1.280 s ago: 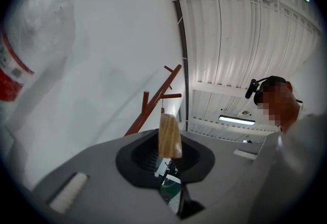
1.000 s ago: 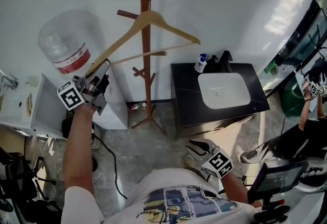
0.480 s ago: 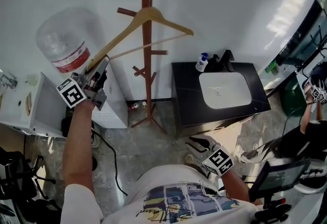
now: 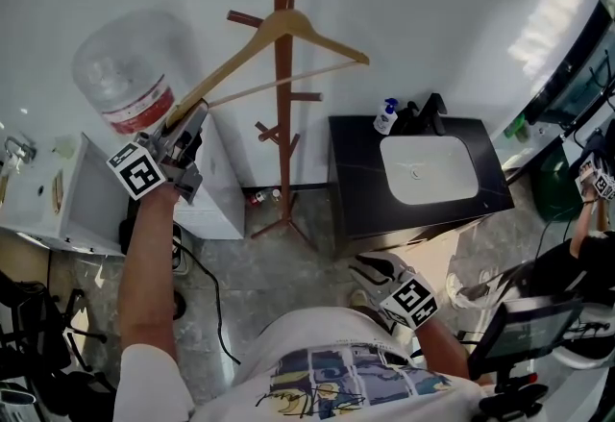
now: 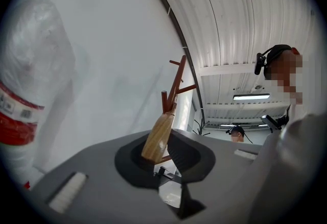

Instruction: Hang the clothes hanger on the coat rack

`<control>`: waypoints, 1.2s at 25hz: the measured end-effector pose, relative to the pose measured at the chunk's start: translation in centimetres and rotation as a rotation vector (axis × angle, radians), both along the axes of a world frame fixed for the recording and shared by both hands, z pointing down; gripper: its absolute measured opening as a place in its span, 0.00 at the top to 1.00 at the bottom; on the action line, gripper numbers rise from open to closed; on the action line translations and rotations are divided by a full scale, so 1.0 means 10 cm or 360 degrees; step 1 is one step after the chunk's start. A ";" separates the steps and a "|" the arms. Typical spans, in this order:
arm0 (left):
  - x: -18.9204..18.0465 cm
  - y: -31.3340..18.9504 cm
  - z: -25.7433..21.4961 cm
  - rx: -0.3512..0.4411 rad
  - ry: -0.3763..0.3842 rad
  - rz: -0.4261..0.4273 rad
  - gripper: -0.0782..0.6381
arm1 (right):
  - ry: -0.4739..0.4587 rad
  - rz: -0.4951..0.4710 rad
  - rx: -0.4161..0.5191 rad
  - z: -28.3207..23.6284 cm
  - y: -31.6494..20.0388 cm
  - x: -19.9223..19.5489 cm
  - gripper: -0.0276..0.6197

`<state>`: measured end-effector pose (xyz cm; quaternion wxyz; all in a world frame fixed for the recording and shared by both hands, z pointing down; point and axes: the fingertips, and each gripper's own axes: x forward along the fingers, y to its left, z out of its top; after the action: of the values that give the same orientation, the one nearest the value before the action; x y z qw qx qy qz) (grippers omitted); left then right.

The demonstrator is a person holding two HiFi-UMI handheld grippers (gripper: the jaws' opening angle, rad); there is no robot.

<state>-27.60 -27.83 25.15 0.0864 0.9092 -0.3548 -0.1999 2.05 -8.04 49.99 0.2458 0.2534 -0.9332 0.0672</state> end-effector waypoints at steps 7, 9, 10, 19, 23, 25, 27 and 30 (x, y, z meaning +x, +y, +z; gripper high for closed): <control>-0.07 0.02 0.00 -0.0010 -0.0013 -0.0018 0.82 | -0.0011 -0.0016 0.0006 -0.05 -0.01 -0.09 0.81; -0.08 0.05 0.02 -0.0017 -0.0029 -0.0032 0.82 | -0.0012 -0.0022 0.0006 -0.05 -0.01 -0.09 0.81; -0.09 0.05 0.03 -0.0022 -0.0040 -0.0040 0.82 | -0.0013 -0.0026 0.0005 -0.04 -0.01 -0.09 0.81; -0.22 0.17 0.21 -0.0071 -0.0091 -0.0103 0.80 | -0.0011 -0.0056 -0.0001 -0.01 0.03 -0.13 0.81; -0.30 0.26 0.30 -0.0102 -0.0114 -0.0142 0.80 | -0.0009 -0.0063 0.0001 -0.04 0.06 -0.14 0.81; -0.34 0.30 0.37 -0.0123 -0.0140 -0.0165 0.80 | -0.0006 -0.0066 0.0001 -0.04 0.07 -0.14 0.81; -0.36 0.37 0.44 -0.0144 -0.0172 -0.0190 0.80 | -0.0002 -0.0066 0.0000 -0.04 0.08 -0.13 0.81; -0.34 0.50 0.56 -0.0170 -0.0261 -0.0232 0.80 | -0.0008 -0.0061 0.0009 -0.07 0.08 -0.11 0.81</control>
<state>-31.02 -22.85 30.72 0.0907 0.8885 -0.4359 -0.1114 0.92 -7.26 49.32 0.2439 0.2361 -0.9387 0.0605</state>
